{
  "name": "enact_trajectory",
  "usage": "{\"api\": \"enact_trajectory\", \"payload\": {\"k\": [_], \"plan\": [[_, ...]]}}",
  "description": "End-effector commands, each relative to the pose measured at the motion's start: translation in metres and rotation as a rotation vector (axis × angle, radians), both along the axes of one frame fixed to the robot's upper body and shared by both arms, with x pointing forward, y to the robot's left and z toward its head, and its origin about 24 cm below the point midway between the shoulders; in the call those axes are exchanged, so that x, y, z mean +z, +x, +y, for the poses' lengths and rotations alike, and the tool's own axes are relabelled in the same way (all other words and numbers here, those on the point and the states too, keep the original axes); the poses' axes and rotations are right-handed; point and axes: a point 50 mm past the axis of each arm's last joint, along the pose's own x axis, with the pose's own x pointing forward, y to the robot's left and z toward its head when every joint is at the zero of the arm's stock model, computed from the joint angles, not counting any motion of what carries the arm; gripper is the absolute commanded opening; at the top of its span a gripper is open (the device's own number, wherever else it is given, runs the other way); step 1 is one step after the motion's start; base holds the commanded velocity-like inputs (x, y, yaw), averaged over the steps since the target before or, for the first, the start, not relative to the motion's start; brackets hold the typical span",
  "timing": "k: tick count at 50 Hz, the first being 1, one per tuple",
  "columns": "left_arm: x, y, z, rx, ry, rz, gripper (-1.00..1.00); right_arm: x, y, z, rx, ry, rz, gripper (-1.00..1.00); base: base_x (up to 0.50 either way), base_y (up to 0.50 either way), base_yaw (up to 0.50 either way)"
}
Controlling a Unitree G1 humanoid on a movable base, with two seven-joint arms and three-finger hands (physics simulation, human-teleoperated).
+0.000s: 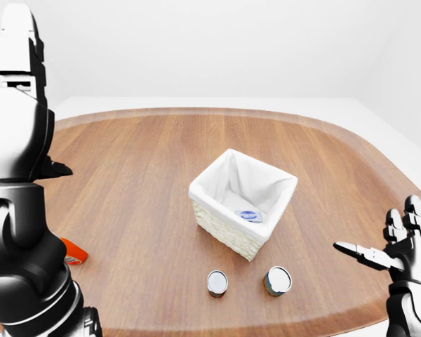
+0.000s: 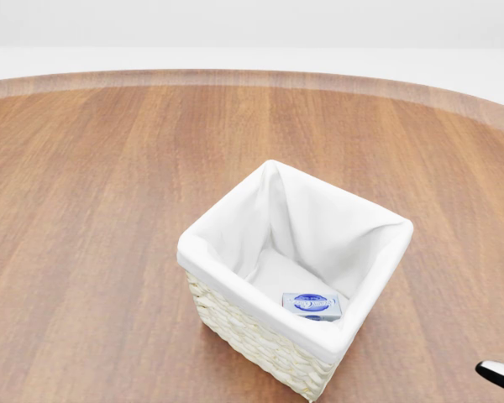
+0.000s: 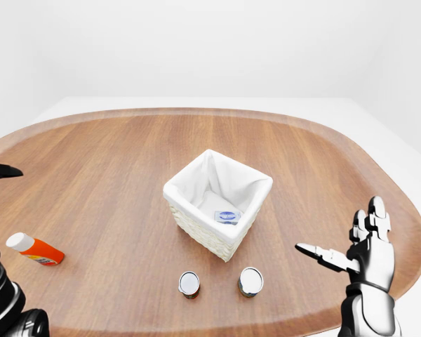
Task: Pick up the alphabet soup and the cream cheese box, and put them in the basket.
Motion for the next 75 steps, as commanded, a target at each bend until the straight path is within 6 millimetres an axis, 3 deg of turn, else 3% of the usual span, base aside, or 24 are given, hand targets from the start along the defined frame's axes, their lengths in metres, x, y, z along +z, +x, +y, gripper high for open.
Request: {"api": "enact_trajectory", "payload": {"k": [1,36,75], "plan": [[0.001,0.000,0.001,0.013,0.002,0.005,1.00,-0.030,0.006,0.011,0.065,0.048,0.110,1.00,0.00,0.00,0.00],[-0.003,0.003,0.001,-0.002,-0.007,0.013,1.00,-0.058,0.003,0.040,0.225,0.034,0.162,1.00,0.00,0.00,0.00],[0.001,0.000,0.001,0.012,0.002,0.010,1.00,-0.094,-0.023,0.069,0.411,0.071,0.375,1.00,0.00,0.00,0.00]]}}
